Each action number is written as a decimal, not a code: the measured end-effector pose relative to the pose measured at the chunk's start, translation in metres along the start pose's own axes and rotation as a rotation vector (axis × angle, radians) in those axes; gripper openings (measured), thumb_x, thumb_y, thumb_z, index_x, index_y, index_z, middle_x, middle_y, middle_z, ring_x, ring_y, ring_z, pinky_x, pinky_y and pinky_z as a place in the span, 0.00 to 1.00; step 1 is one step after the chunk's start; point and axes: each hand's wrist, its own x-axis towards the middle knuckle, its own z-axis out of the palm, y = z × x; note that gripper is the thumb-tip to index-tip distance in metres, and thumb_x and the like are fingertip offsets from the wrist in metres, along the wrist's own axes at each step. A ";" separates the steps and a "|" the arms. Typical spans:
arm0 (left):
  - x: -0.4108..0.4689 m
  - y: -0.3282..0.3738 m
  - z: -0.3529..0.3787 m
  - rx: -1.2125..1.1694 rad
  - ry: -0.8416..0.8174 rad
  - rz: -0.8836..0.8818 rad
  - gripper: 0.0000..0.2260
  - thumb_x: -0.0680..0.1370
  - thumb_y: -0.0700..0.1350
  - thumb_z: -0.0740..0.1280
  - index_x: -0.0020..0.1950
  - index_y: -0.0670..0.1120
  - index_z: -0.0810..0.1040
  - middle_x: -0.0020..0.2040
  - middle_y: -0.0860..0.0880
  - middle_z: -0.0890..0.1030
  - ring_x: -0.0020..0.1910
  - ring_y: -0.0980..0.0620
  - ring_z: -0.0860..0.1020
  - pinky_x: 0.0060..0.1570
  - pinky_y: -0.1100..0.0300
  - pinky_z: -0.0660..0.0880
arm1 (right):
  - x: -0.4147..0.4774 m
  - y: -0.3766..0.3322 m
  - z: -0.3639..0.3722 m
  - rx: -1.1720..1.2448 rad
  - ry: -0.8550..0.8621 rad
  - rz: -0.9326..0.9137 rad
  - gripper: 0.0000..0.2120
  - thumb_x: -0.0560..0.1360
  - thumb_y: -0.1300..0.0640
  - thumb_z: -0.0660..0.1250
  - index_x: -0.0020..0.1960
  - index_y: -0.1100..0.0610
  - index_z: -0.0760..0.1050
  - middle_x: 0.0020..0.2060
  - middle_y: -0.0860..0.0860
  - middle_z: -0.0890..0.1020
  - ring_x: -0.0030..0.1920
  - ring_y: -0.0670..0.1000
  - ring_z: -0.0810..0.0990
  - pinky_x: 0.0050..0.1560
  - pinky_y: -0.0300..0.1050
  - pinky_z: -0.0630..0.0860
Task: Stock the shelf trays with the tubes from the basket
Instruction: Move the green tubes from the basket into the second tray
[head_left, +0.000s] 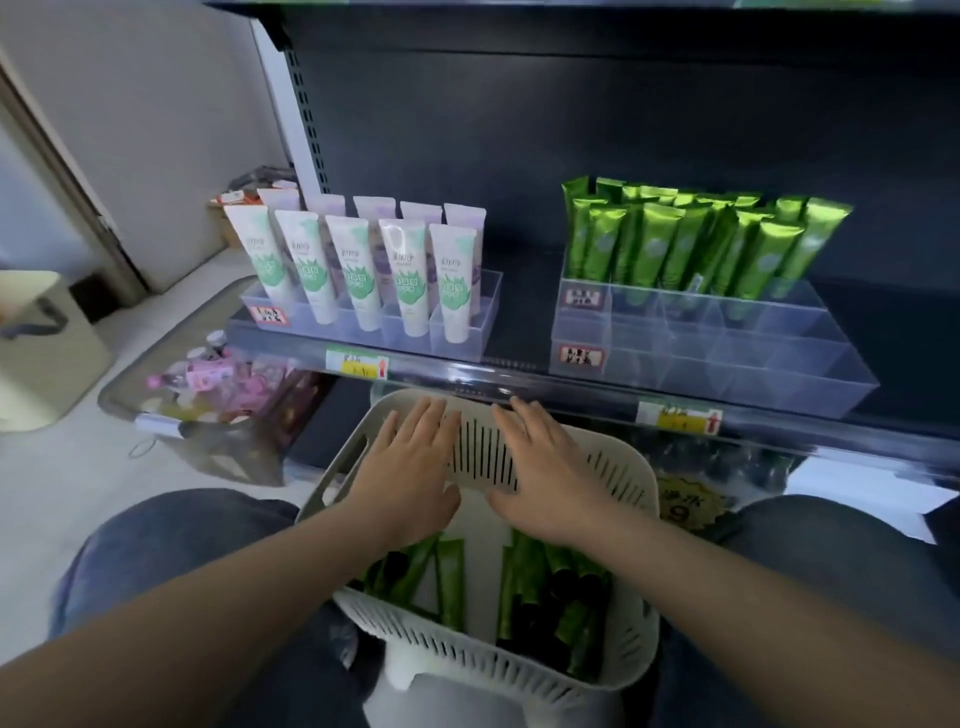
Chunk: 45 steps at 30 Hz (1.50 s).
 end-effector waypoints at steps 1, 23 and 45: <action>-0.002 -0.003 0.007 -0.009 -0.019 -0.005 0.36 0.77 0.56 0.57 0.77 0.45 0.42 0.78 0.46 0.44 0.77 0.49 0.41 0.76 0.48 0.43 | 0.000 0.000 0.005 0.005 -0.010 -0.006 0.41 0.75 0.44 0.63 0.77 0.50 0.40 0.77 0.49 0.43 0.77 0.51 0.40 0.74 0.48 0.42; 0.055 -0.024 0.082 -0.104 -0.504 -0.140 0.21 0.75 0.47 0.65 0.65 0.40 0.66 0.62 0.42 0.72 0.59 0.44 0.74 0.58 0.52 0.72 | 0.045 0.024 0.113 0.120 -0.431 0.092 0.31 0.74 0.50 0.65 0.72 0.57 0.59 0.66 0.55 0.65 0.65 0.55 0.66 0.62 0.51 0.71; 0.126 -0.055 0.181 -0.042 -0.510 -0.087 0.21 0.76 0.38 0.64 0.69 0.38 0.66 0.65 0.39 0.71 0.62 0.44 0.72 0.63 0.54 0.71 | 0.099 0.043 0.209 0.295 -0.507 0.176 0.32 0.72 0.50 0.69 0.71 0.60 0.62 0.63 0.56 0.66 0.64 0.55 0.68 0.58 0.46 0.72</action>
